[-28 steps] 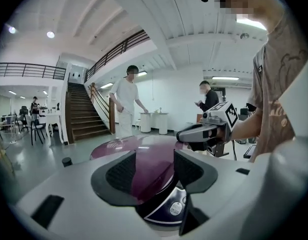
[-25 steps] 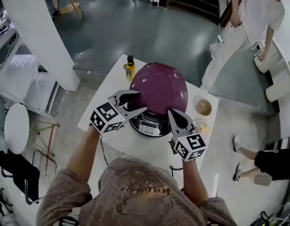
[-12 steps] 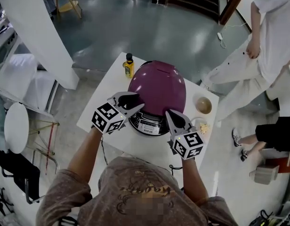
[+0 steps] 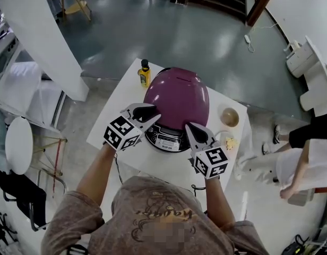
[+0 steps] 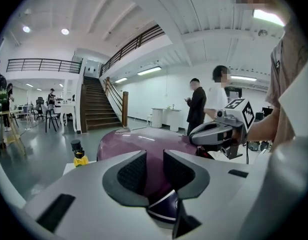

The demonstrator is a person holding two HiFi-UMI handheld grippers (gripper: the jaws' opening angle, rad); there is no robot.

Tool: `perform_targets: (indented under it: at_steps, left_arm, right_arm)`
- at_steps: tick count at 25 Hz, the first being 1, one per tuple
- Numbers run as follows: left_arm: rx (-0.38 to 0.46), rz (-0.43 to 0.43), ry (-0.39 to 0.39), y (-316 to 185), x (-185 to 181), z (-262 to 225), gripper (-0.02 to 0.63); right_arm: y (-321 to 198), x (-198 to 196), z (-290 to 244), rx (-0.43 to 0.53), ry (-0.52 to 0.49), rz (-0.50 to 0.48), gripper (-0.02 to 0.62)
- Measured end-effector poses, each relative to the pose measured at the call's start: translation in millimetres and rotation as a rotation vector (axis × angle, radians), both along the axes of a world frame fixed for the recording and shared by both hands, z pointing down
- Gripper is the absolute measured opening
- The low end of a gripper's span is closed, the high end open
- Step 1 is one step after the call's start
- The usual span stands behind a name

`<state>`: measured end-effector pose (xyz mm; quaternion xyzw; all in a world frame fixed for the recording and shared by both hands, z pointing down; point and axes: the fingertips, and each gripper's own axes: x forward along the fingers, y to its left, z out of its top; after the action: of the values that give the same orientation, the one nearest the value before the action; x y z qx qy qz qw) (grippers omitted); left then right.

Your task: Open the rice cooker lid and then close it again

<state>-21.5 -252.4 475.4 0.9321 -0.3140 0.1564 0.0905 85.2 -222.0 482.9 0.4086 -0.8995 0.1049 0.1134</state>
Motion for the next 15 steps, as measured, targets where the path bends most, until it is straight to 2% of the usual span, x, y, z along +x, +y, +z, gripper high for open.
perform_targets:
  at_steps: [15]
  left_arm:
    - [-0.011, -0.016, -0.047, 1.5, -0.7, 10.5, 0.094]
  right_arm:
    - [2.6, -6.4, 6.3, -0.016, 0.087, -0.037, 0.002]
